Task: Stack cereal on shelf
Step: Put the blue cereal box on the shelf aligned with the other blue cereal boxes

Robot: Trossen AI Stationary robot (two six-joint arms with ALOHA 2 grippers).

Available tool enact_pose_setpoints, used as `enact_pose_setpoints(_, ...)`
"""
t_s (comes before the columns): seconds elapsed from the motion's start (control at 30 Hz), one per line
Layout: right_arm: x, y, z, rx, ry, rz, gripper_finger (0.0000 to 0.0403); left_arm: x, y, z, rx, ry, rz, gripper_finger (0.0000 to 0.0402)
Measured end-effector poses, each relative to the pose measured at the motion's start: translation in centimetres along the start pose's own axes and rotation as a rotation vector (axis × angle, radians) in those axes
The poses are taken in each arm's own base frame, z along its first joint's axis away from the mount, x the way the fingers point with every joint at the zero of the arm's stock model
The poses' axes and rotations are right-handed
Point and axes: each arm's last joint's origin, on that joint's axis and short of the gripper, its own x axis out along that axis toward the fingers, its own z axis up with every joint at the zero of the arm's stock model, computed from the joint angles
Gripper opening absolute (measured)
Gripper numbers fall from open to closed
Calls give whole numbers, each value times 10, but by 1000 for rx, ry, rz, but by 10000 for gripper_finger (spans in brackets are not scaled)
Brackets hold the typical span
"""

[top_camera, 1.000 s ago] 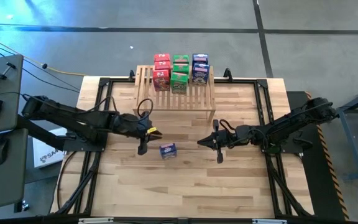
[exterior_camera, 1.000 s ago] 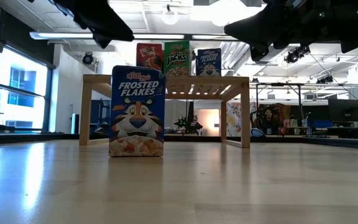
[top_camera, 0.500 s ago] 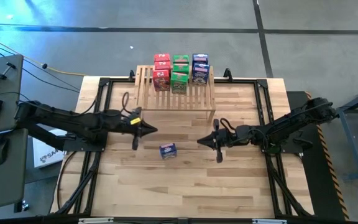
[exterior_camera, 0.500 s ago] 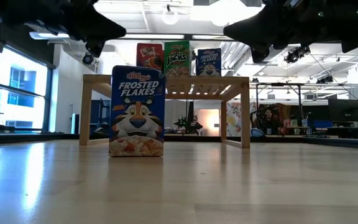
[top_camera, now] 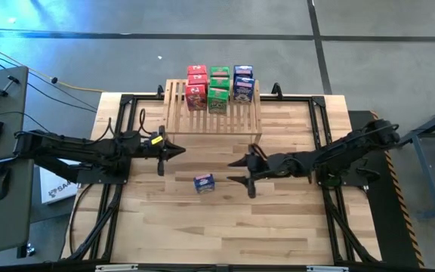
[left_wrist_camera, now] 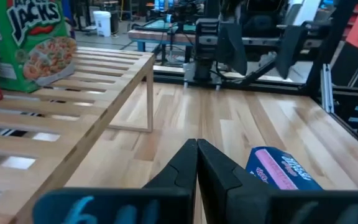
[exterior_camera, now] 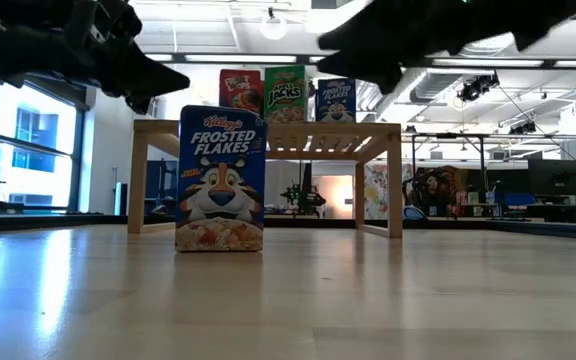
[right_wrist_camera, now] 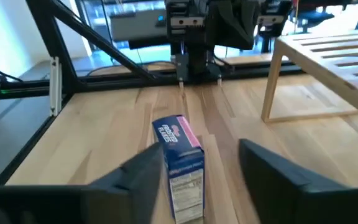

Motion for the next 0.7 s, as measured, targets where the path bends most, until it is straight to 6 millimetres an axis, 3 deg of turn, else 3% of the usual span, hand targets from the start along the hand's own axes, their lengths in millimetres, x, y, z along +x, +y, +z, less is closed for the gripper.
enact_pose_setpoints(0.13, 15, 6, 21, -6, 56, -8, 271, 0, 3, 0, 33, 0, 14, 3)
enact_pose_setpoints(0.23, 23, 11, 40, -31, 101, -12, 294, -1, 7, -5, 32, 2, 37, 3)
enact_pose_setpoints(0.53, 43, 17, 76, -103, 134, 6, 298, -16, 17, -24, 23, -84, 51, 3)
enact_pose_setpoints(0.7, 53, 14, 76, -101, 157, 31, 298, -21, 19, -21, 18, -100, 39, 3)
